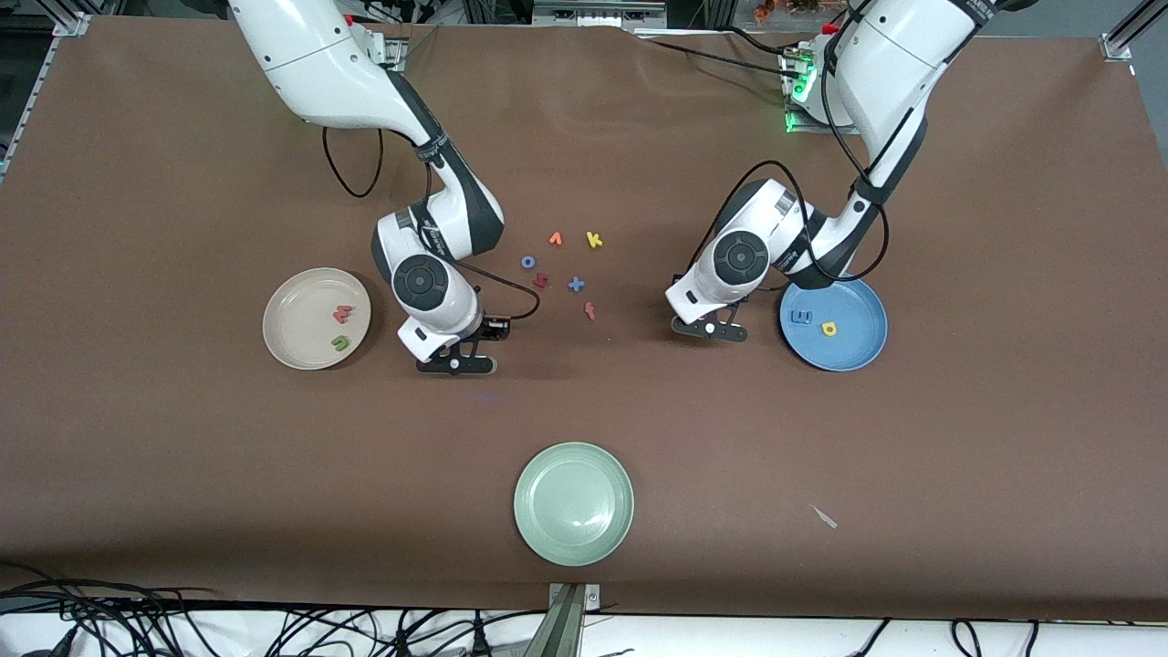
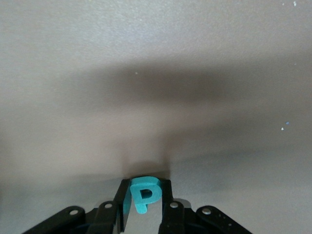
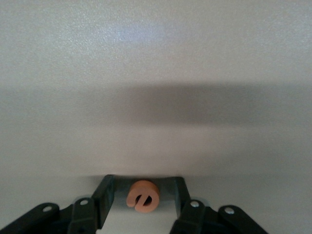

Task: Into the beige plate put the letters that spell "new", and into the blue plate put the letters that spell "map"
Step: 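Place the teal P on the blue plate while the right gripper carries the e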

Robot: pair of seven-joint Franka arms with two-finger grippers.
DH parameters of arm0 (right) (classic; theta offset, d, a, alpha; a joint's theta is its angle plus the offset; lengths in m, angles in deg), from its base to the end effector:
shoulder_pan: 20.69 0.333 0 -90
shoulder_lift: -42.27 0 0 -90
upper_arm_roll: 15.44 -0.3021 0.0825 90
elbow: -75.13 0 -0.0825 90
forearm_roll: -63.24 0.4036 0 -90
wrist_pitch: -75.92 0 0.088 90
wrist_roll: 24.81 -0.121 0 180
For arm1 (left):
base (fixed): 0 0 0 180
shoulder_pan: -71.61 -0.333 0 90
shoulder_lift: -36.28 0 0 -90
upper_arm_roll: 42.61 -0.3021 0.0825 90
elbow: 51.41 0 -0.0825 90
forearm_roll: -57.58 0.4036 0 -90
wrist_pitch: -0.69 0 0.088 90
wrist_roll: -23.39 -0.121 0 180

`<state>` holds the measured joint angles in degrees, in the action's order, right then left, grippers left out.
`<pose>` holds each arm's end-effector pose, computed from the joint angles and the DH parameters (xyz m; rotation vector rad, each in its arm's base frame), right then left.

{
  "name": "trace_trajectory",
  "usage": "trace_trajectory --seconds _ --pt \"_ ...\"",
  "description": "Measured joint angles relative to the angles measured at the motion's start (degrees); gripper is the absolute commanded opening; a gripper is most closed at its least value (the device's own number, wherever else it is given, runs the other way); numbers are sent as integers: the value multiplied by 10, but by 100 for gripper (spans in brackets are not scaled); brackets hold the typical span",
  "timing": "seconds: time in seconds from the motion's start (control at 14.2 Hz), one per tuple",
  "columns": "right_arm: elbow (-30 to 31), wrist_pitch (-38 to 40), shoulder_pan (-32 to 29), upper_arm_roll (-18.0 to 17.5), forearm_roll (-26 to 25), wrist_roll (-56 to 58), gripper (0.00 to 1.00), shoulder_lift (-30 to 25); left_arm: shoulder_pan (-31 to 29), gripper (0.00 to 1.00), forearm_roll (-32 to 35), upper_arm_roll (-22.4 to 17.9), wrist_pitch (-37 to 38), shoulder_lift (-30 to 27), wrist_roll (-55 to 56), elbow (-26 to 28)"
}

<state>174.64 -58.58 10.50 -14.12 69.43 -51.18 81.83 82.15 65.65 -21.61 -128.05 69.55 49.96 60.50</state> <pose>0.5715 0.3320 0.1350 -3.1229 0.0203 0.1526 0.5031 -0.3097 0.1364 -3.0803 0.2438 0.4071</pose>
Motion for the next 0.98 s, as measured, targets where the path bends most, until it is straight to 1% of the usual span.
trace_trajectory --seconds 0.21,0.35,0.49,0.7,0.77,0.84,0.91,0.98 --pt "0 1 0 0 0 0 49 -1 -6 4 0 -1 87 -26 -1 -30" --pt "0 1 0 0 0 0 49 -1 -18 5 0 -2 142 -48 -27 -48" --pt "0 1 0 0 0 0 49 -1 -41 6 0 -6 172 -67 -91 -53" --pt "0 1 0 0 0 1 47 -1 -101 7 7 -10 189 -75 -213 -53" --pt "0 1 0 0 0 1 46 -1 -123 14 25 -11 191 -75 -247 -50" --pt "0 2 0 0 0 1 44 -1 -146 23 51 -11 191 -73 -273 -45" --pt "0 2 0 0 0 1 42 -1 -165 74 71 -12 191 -71 -293 -37" --pt "0 2 0 0 0 1 39 -1 -178 99 80 -12 190 -68 -304 -30"
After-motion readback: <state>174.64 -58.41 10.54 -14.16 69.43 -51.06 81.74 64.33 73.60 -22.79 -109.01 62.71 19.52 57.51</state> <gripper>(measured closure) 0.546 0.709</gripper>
